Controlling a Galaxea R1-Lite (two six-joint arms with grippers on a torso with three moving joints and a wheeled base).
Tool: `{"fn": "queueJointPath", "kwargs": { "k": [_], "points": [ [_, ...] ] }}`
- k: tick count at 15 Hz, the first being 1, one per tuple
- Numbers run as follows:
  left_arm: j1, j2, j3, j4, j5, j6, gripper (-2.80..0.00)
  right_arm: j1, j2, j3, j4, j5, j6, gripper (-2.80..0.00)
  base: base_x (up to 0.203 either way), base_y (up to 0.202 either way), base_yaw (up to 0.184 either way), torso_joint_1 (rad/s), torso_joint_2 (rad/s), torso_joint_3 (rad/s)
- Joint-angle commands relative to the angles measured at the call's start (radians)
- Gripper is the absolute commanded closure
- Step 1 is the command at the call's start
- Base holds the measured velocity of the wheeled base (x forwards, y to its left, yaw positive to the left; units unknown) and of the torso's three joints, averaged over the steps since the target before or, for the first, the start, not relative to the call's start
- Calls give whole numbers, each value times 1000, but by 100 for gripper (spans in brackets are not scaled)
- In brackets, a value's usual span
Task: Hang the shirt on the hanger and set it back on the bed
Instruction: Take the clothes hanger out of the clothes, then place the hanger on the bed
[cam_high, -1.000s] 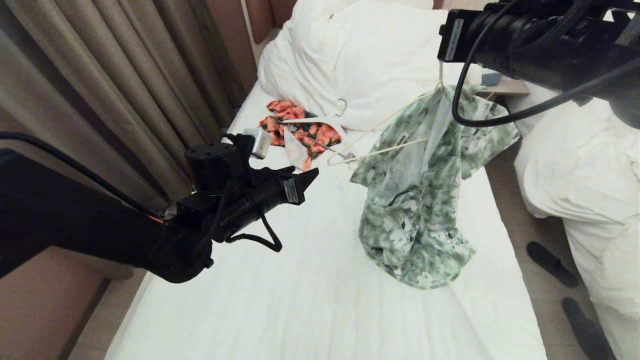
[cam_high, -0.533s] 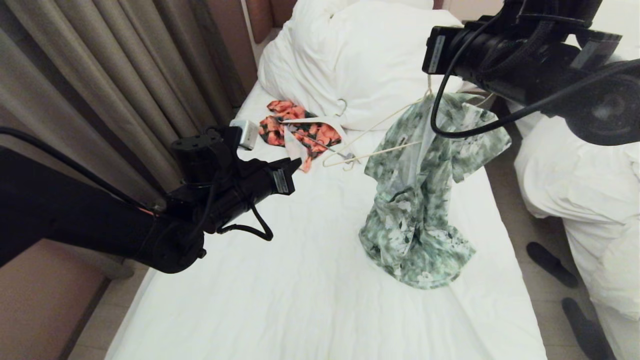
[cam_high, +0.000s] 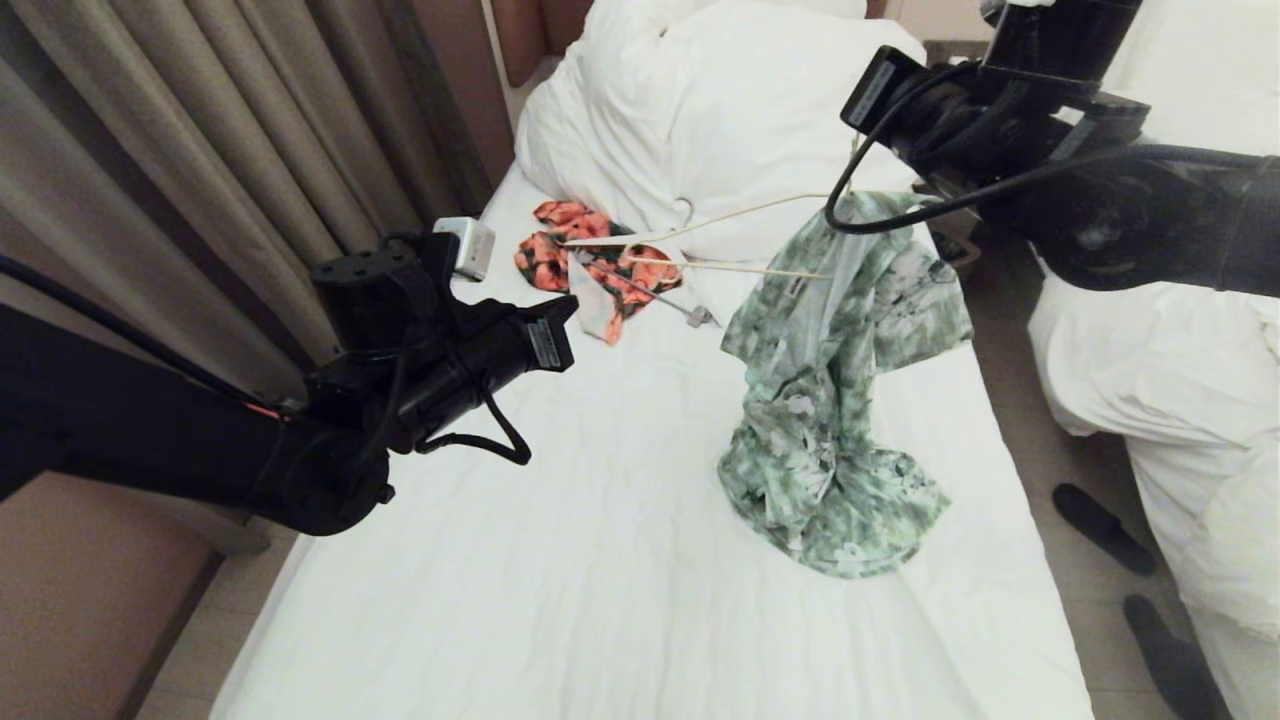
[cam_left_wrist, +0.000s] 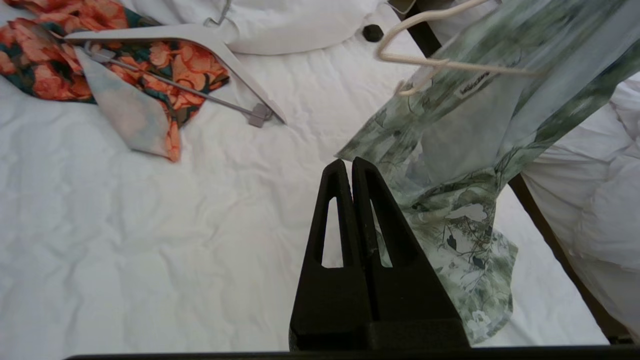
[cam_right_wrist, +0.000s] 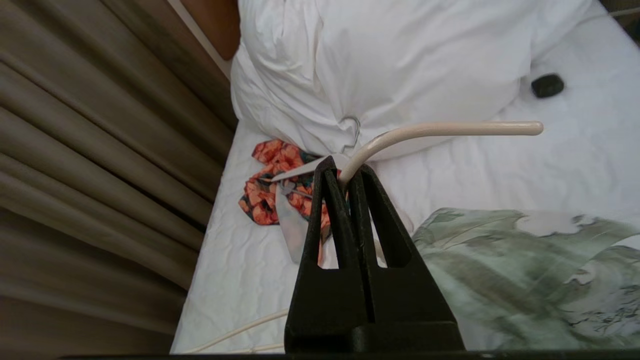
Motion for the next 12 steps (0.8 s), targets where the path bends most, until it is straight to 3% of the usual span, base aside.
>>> {"fn": "queueJointPath", "kwargs": {
  "k": [1, 6, 12],
  "points": [
    [0, -16, 4, -4, -3, -1, 0, -5, 49, -29, 7, -6, 15, 0, 0, 0, 0, 0, 0, 0],
    [-2, -27, 7, -6, -9, -1, 0, 15, 53, -29, 10, 55, 55, 0, 0, 0, 0, 0, 0, 0],
    [0, -53, 8, -4, -9, -2, 0, 55, 64, -29, 23, 78, 20, 0, 0, 0, 0, 0, 0, 0]
  ]
}}
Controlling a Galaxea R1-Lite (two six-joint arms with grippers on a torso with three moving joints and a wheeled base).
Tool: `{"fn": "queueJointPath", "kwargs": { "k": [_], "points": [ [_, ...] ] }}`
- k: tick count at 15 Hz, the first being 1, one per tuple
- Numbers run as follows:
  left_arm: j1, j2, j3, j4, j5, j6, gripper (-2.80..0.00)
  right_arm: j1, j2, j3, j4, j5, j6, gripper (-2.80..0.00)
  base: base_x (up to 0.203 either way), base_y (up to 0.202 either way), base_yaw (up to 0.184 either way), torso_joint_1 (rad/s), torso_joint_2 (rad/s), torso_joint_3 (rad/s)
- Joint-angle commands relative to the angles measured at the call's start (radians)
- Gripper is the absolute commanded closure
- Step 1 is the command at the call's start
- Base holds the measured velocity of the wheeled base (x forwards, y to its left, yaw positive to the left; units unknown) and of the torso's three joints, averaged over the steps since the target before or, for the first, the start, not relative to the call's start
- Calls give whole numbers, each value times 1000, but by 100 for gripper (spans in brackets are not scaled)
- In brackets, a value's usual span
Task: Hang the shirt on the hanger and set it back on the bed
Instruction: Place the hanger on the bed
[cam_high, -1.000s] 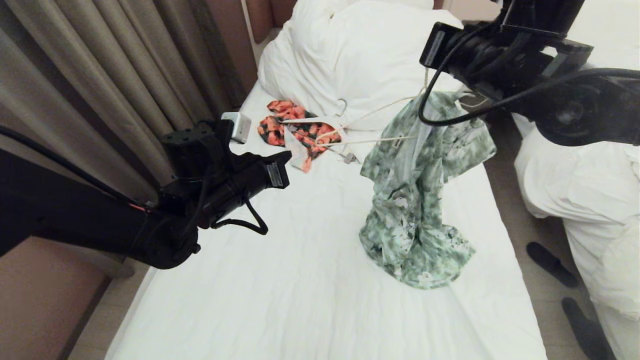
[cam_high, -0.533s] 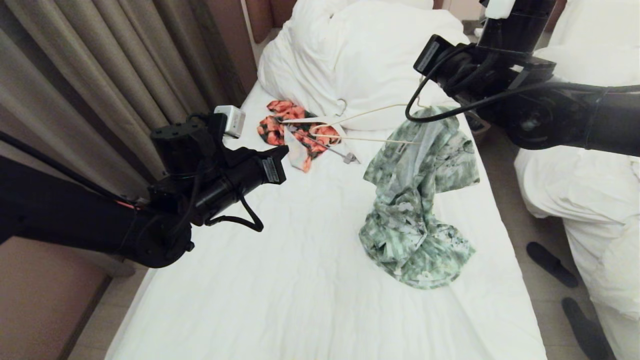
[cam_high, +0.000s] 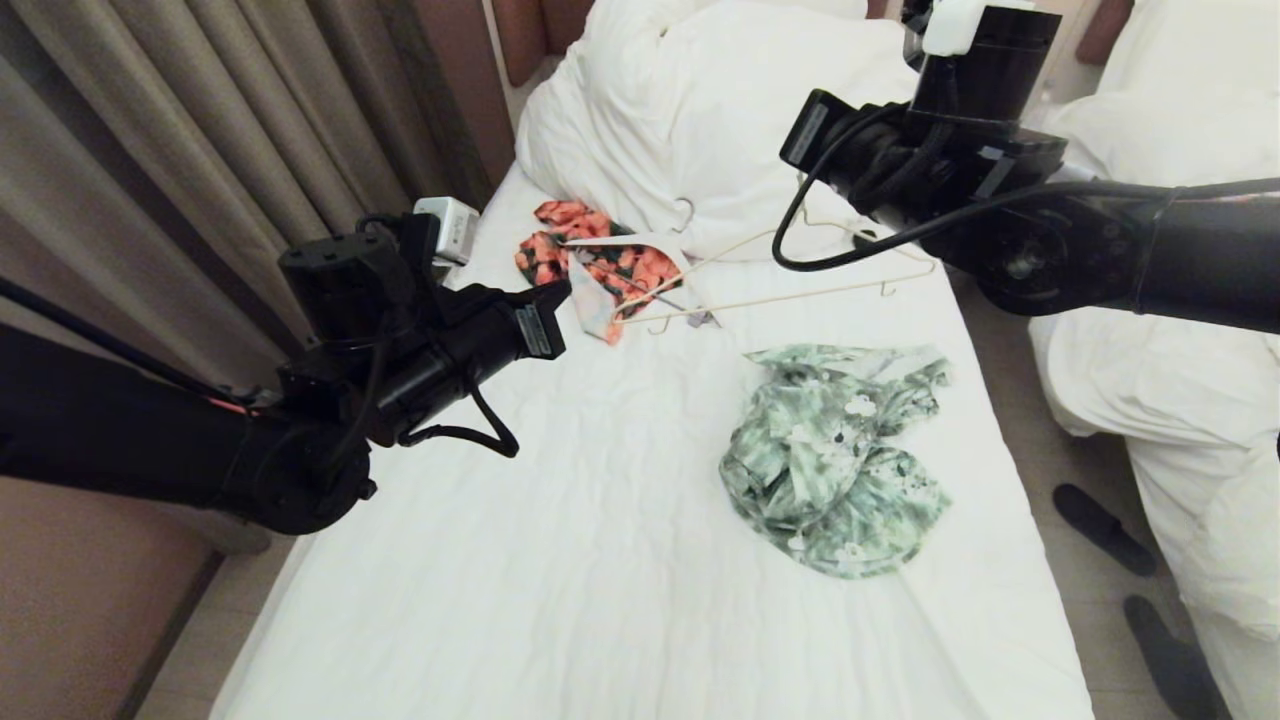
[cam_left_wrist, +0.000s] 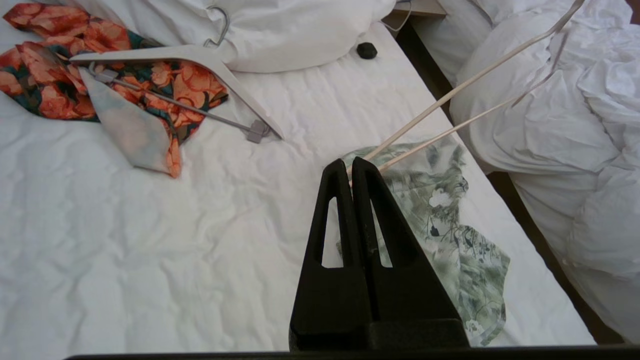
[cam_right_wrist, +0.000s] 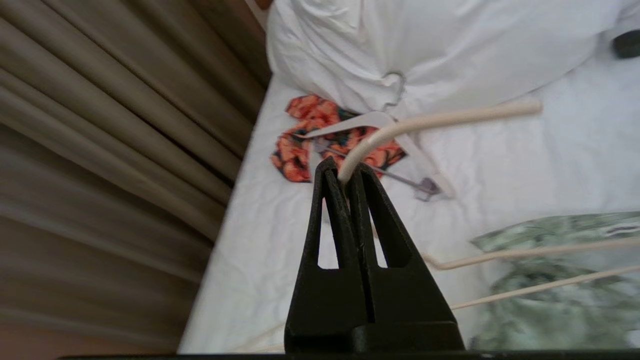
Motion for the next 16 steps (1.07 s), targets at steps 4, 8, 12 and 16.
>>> {"fn": "queueJointPath", "kwargs": {
  "k": [4, 8, 12, 16],
  "points": [
    [0, -29, 7, -6, -1, 0, 0, -44, 11, 7, 99, -37, -65, 0, 0, 0, 0, 0, 0, 0],
    [-3, -42, 10, -4, 1, 0, 0, -96, 31, 7, 332, -43, -100, 0, 0, 0, 0, 0, 0, 0],
    [-1, -74, 15, -4, 1, 0, 0, -123, 77, 7, 539, -49, -182, 0, 0, 0, 0, 0, 0, 0],
    [-3, -86, 23, -4, 1, 0, 0, -146, 70, 7, 725, -80, -184, 0, 0, 0, 0, 0, 0, 0]
  ]
}}
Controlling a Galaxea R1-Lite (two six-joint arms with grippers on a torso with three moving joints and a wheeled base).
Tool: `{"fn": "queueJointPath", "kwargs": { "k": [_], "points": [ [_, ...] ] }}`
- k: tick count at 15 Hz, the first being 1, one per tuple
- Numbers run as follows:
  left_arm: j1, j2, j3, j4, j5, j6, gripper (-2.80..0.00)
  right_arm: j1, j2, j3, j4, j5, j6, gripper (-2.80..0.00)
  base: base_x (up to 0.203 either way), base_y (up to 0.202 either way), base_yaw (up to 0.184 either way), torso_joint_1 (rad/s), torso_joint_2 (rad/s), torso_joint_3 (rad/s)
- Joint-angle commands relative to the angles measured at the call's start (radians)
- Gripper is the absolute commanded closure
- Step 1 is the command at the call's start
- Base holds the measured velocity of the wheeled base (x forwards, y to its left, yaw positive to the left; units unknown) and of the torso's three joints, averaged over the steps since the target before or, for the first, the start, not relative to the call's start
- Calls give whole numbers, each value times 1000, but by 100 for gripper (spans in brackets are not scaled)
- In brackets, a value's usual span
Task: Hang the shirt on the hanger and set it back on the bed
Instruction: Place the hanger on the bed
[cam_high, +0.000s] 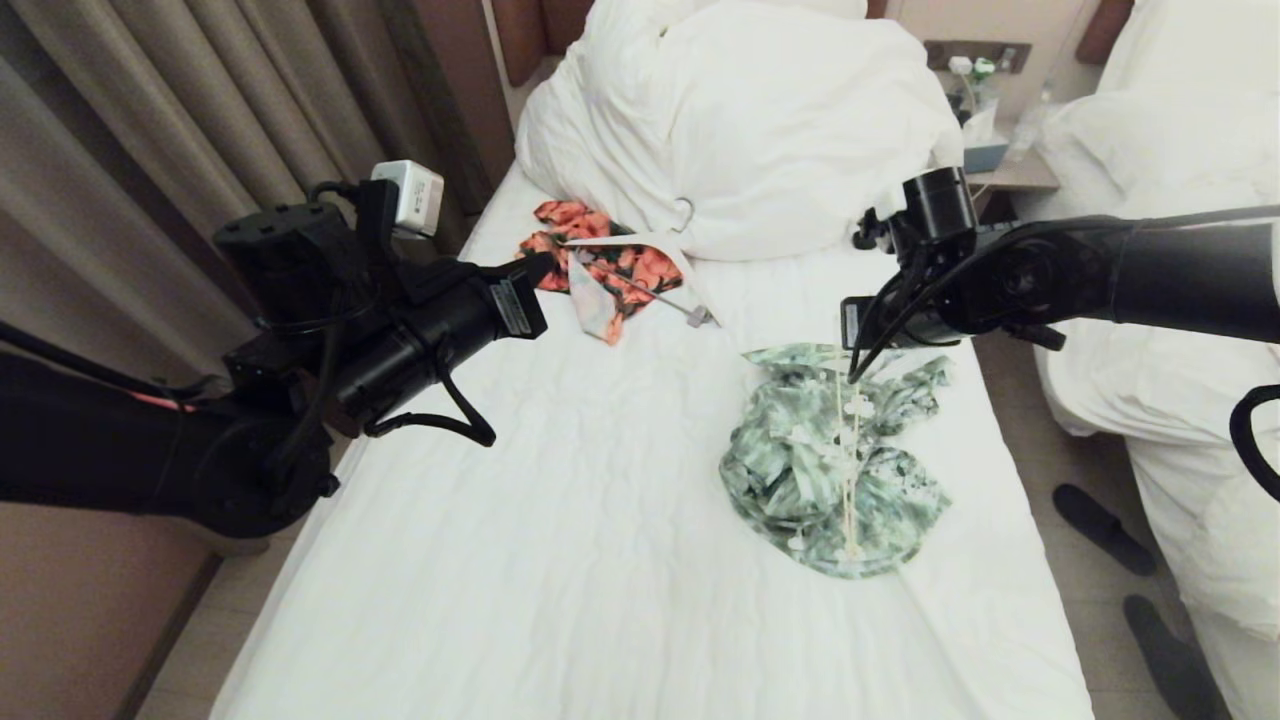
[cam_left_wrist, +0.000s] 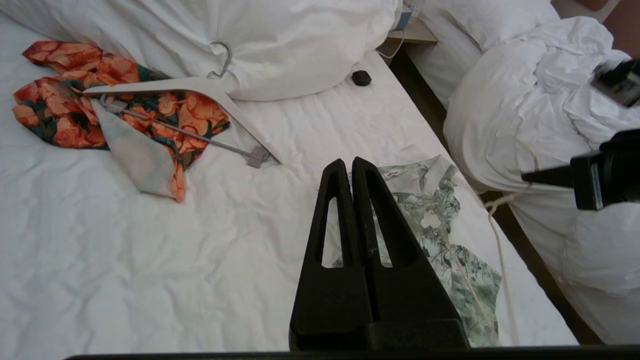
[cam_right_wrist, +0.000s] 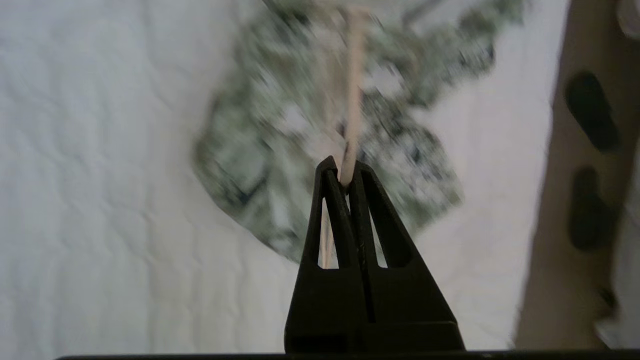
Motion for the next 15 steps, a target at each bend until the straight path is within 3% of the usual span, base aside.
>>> {"fn": "queueJointPath", "kwargs": {
  "k": [1, 7, 15],
  "points": [
    [-1, -13, 5, -5, -2, -1, 0, -9, 1, 0, 61, -8, 1, 0, 0, 0, 0, 0, 0, 0],
    [-4, -21, 10, -5, -2, -1, 0, -28, 83, -6, 45, -77, -44, 0, 0, 0, 0, 0, 0, 0],
    [-10, -10, 13, -4, -8, -1, 0, -65, 154, 0, -18, -94, -61, 0, 0, 0, 0, 0, 0, 0]
  ]
}}
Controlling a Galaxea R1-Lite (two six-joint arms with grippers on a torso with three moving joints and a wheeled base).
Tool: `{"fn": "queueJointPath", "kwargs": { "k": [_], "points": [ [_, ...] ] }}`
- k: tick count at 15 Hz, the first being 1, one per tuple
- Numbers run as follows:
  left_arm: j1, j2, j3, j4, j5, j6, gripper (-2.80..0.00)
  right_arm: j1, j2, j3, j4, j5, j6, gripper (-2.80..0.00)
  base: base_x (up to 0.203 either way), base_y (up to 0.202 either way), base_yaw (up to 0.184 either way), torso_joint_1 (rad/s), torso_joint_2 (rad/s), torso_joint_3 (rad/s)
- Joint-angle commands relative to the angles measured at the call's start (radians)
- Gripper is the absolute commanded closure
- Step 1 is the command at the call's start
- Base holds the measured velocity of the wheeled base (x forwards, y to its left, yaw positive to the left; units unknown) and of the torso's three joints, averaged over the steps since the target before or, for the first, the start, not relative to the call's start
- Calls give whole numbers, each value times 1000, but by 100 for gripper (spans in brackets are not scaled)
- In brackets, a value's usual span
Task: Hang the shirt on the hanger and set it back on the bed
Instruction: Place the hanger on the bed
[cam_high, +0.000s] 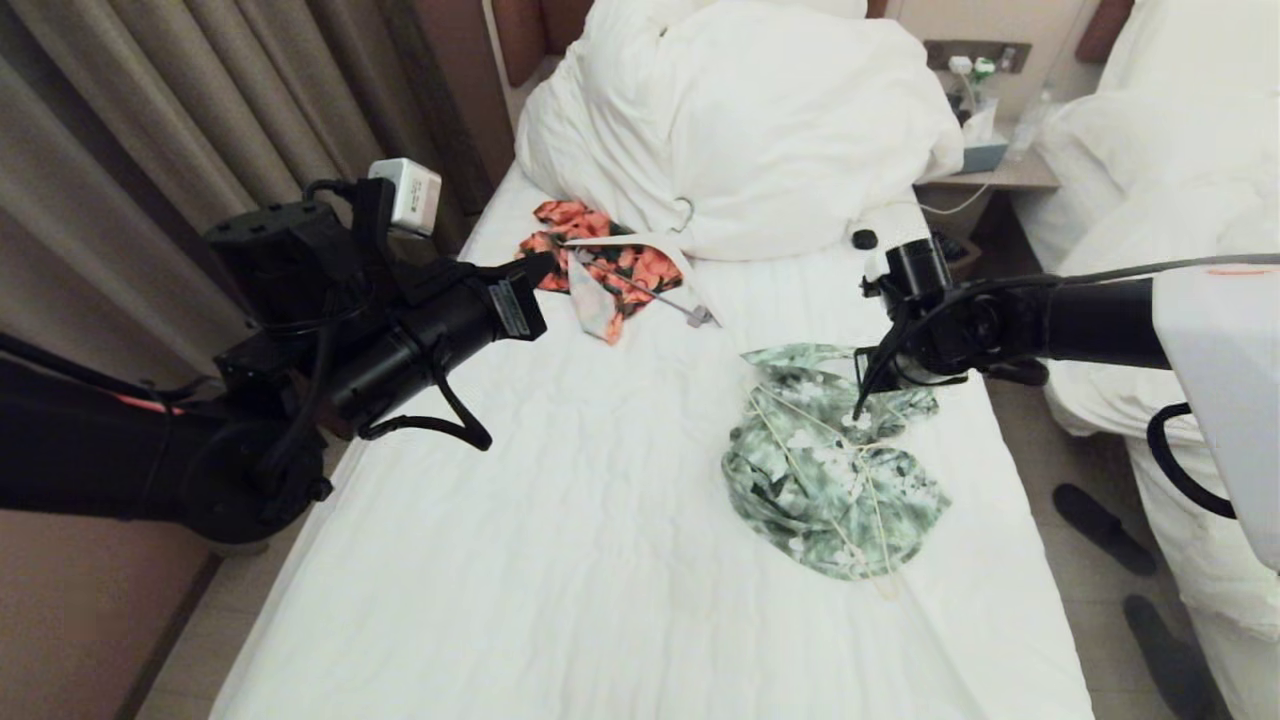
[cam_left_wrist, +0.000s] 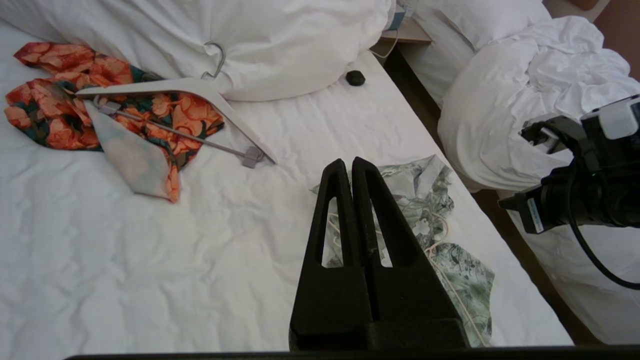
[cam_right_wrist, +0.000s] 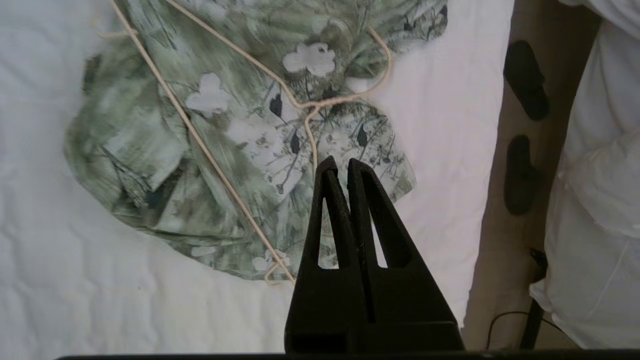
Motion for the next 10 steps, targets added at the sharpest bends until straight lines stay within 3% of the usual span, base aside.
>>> {"fn": "queueJointPath", "kwargs": {
  "k": [1, 10],
  "points": [
    [-5, 2, 3, -7, 0, -1, 0, -1, 27, 3, 4, -6, 1, 0, 0, 0, 0, 0, 0, 0],
    [-6, 0, 5, -9, 4, -1, 0, 0, 16, 35, 12, -13, 60, 0, 0, 0, 0, 0, 0, 0]
  ]
}}
